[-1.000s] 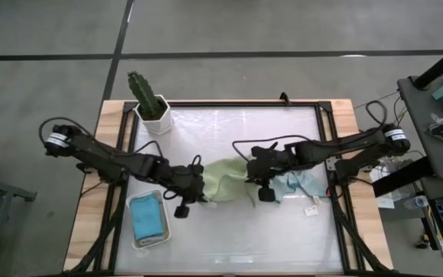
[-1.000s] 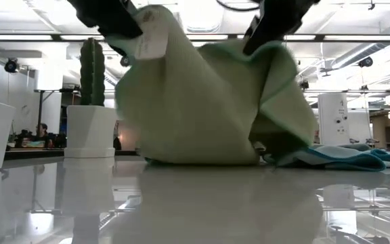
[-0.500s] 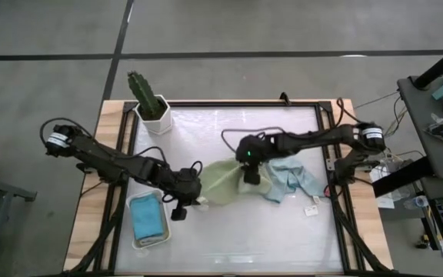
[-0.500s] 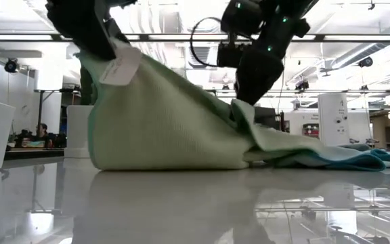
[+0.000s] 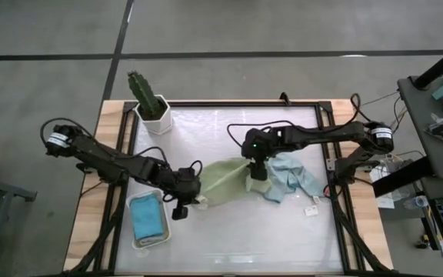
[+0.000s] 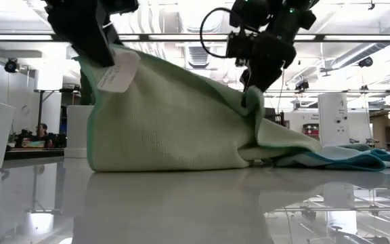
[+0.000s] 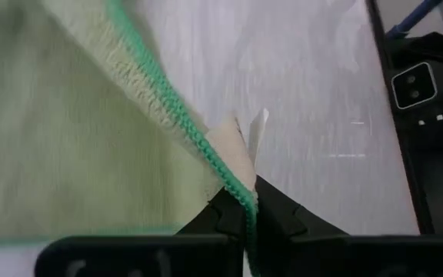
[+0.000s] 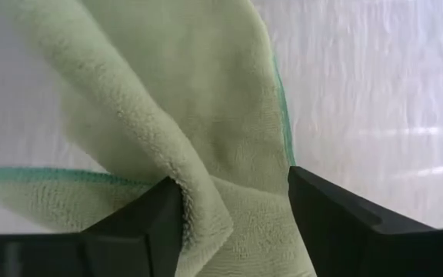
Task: Fold microfiber towels
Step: Fold the green microfiber towel
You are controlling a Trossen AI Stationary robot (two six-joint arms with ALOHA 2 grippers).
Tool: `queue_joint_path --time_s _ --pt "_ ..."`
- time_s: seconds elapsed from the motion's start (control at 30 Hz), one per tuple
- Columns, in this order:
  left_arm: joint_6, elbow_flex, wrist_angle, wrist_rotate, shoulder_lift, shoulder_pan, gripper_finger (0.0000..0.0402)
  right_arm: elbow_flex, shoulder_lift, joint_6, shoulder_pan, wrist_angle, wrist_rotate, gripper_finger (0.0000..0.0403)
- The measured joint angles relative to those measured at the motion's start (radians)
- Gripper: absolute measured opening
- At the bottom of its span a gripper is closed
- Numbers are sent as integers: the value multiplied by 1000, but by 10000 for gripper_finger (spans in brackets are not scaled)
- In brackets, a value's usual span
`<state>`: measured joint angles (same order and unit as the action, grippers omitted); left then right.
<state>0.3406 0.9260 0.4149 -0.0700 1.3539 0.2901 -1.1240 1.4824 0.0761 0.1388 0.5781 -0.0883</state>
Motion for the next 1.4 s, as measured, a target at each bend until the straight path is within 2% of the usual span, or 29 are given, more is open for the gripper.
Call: queue_joint_path --time_s 0.13,0.3,0.4,0.53,0.63,0.73,0.87,1.03,1.2,1.4 --pt "117 0 89 38 1 0 0 1 -5 114 12 -3 -6 215" --pt "230 -4 221 122 9 0 0 21 3 361 27 -40 -172 213" --pt "240 -13 222 135 9 0 0 31 21 400 30 -106 -180 191" --pt "249 -22 216 143 9 0 0 36 36 412 33 -179 -177 120" --pt "256 -34 214 156 10 0 0 36 38 331 36 -199 -177 68" --pt "258 -41 210 158 10 0 0 15 20 211 37 -82 -174 50" --pt "256 -48 185 161 10 -1 0 -9 -7 21 0 125 -176 74" --pt "252 -49 182 205 10 -1 0 22 -14 -173 -108 201 -163 137" --pt "252 -49 168 211 10 -1 0 36 -8 -268 -195 203 41 183" --pt "251 -49 169 211 10 -1 0 50 -7 -312 -217 176 162 192"
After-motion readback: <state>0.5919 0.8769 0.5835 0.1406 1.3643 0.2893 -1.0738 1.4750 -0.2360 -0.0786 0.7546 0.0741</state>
